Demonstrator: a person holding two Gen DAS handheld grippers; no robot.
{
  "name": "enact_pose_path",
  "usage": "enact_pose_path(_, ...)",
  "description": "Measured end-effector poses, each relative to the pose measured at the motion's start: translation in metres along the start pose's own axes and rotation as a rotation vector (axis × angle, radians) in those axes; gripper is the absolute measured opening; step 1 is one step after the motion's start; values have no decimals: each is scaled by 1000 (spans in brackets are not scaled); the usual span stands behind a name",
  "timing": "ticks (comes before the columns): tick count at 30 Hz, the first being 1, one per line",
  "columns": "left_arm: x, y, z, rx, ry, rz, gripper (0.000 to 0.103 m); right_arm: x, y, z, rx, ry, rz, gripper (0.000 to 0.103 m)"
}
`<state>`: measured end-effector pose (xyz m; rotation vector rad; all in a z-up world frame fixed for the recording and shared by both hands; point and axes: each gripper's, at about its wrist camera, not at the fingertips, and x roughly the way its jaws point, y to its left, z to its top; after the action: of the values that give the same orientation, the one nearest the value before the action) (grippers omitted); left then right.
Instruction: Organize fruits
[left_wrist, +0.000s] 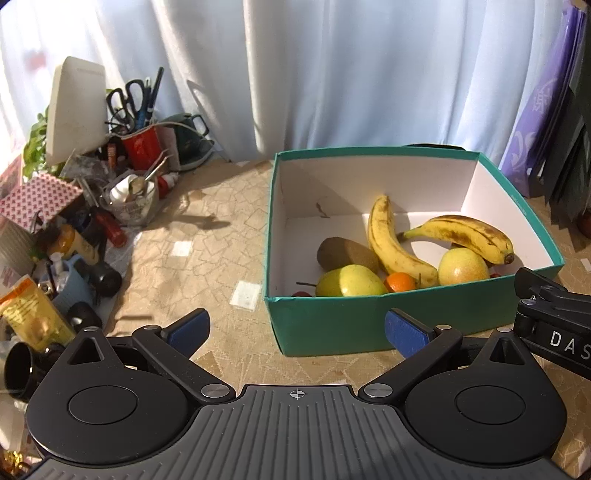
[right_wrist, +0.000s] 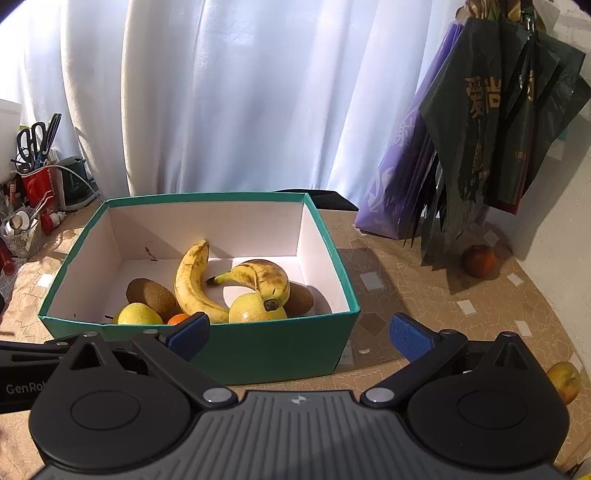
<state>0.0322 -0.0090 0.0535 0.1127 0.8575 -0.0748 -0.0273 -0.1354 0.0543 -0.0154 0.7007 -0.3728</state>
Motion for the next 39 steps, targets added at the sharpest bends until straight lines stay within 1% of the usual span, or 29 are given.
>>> enact_pose_path(6, -1, 2, -2, -13, -18, 27, 103, 3, 8, 2, -7, -7, -29, 103)
enact_pose_path(10, -3, 2, -1, -22, -36, 21, 103, 9, 12, 1, -8, 1, -45, 103)
enact_pose_path(17, 2, 8, 2, -56, -33, 71, 103, 10, 17, 0, -28, -3, -26, 103)
enact_pose_path(21, 5, 10, 4, -63, -32, 85, 103, 13, 19, 1, -36, 3, -15, 103)
enact_pose_path(32, 14, 6, 7, -60, -16, 57, 103, 23, 16, 3, -30, 23, -31, 103)
enact_pose_path(39, 18, 5, 7, -58, -7, 58, 103, 27, 16, 4, -30, 32, -28, 103)
